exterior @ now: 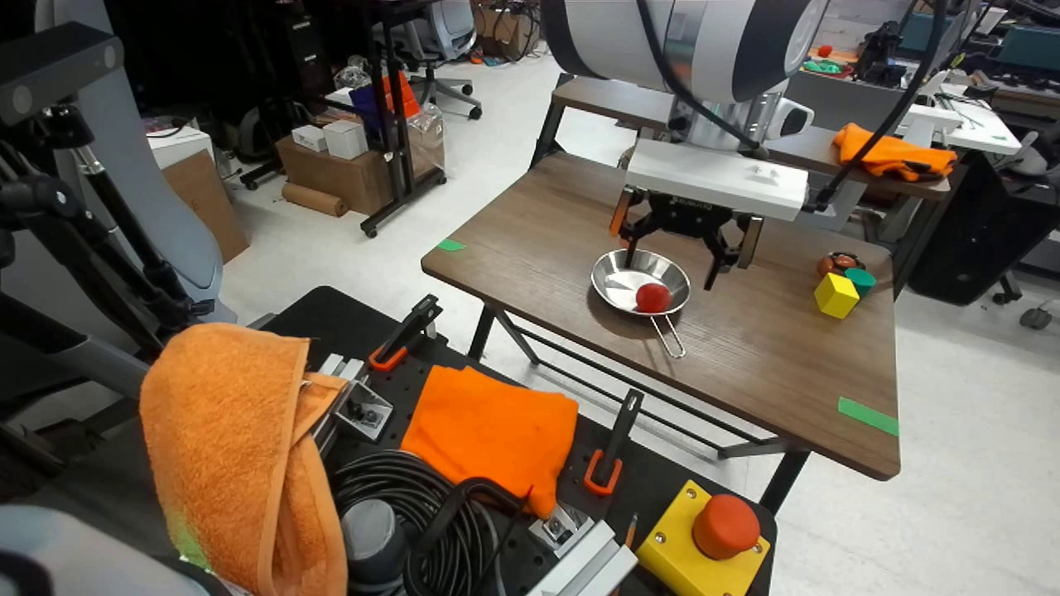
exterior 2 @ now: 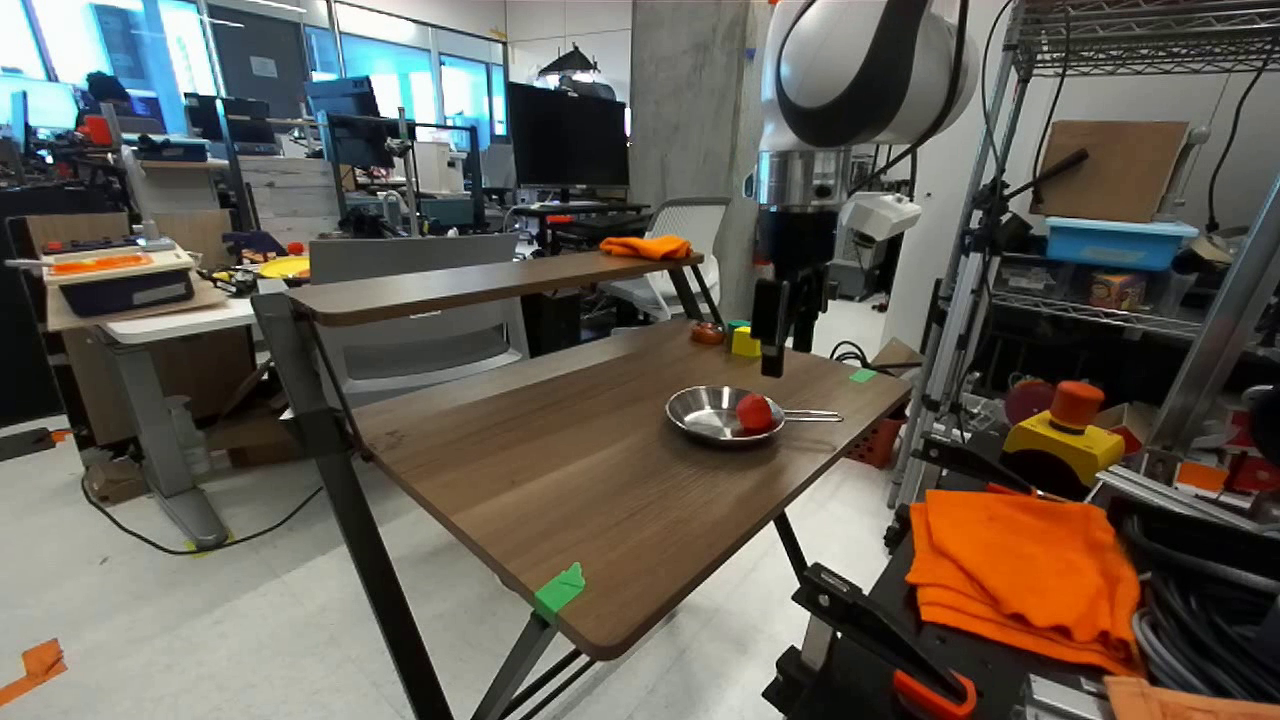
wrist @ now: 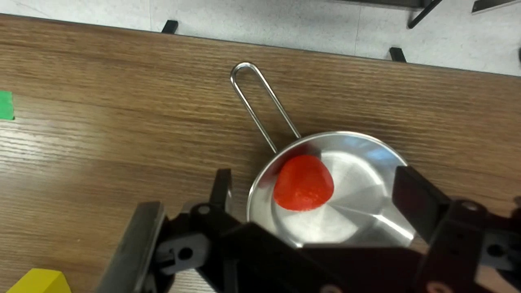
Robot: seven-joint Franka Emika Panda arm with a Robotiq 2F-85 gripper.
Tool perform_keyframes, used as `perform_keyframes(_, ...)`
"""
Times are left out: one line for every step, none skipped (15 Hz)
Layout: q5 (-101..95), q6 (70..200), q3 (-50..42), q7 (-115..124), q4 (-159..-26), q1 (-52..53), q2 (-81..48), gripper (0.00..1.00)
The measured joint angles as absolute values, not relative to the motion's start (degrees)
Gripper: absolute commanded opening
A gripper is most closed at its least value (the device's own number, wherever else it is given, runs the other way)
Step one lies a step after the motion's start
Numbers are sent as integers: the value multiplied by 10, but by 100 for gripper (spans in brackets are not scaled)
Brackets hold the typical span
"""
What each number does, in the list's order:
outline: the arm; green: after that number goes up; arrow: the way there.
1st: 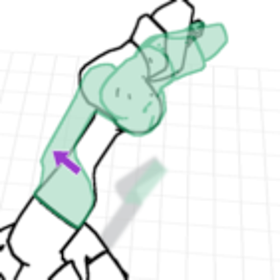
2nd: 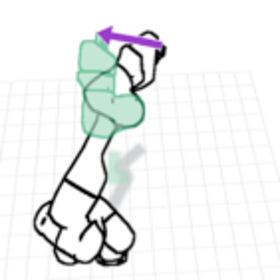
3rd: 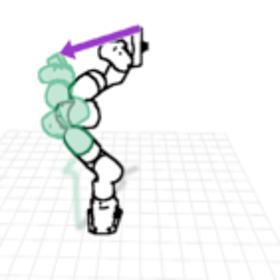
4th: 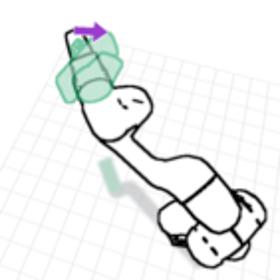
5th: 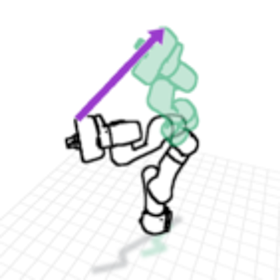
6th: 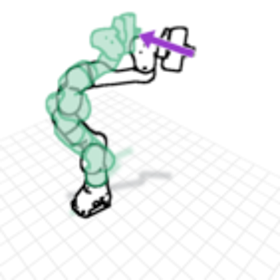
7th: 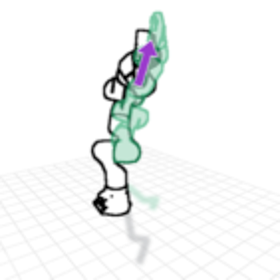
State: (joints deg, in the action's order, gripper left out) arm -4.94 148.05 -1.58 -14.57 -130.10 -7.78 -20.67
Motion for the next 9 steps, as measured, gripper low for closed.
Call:
perform_keyframes(-50, 1480, -18, -146, -1300, -78, -211, 100)
perform_keyframes(-52, 1480, -19, -146, -1299, -78, -216, 100)
perform_keyframes(-56, 1480, -21, -146, -1297, -78, -220, 100)
perform_keyframes(-64, 1480, -25, -144, -1294, -77, -225, 100)
perform_keyframes(-72, 1480, -27, -142, -1290, -76, -229, 100)
perform_keyframes(-77, 1480, -29, -139, -1286, -76, -234, 100)
perform_keyframes(-86, 1480, -31, -134, -1282, -74, -240, 100)
perform_keyframes(-100, 1480, -37, -122, -1277, -69, -245, 100)
perform_keyframes(-119, 1483, -46, -104, -1273, -62, -251, 100)
